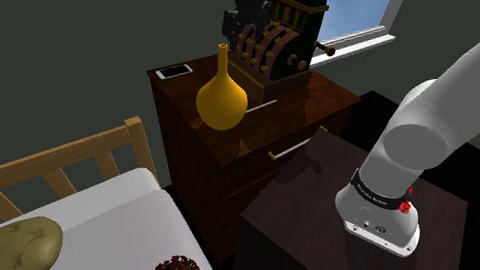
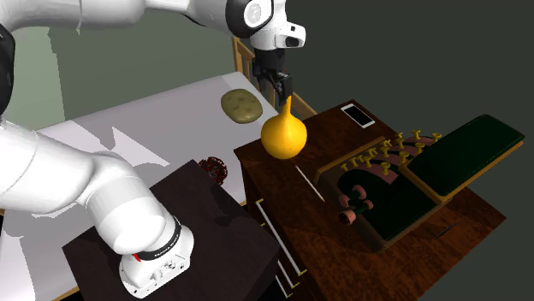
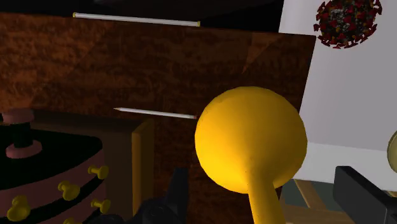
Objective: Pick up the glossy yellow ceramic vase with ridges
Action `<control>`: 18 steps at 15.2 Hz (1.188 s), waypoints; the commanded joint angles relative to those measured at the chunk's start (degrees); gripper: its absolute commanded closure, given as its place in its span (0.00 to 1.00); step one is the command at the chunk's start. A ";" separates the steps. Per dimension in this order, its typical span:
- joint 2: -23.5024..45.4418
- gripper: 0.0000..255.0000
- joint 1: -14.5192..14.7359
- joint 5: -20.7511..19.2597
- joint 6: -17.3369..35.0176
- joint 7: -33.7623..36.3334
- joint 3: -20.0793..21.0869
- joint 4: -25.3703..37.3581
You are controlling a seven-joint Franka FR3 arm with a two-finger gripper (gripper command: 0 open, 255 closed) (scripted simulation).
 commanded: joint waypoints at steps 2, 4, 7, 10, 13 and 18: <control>5.52 0.00 -0.01 0.71 4.62 1.03 0.05 3.20; 9.19 0.00 -0.03 1.16 7.19 1.56 0.03 5.75; 11.45 0.00 -0.05 1.39 9.29 1.87 0.03 6.74; 12.17 0.00 -0.05 1.31 11.59 1.96 0.04 5.15; 13.18 0.00 -0.06 1.21 14.35 2.08 0.05 3.39; 13.21 1.00 -0.09 1.22 14.30 2.02 0.02 3.48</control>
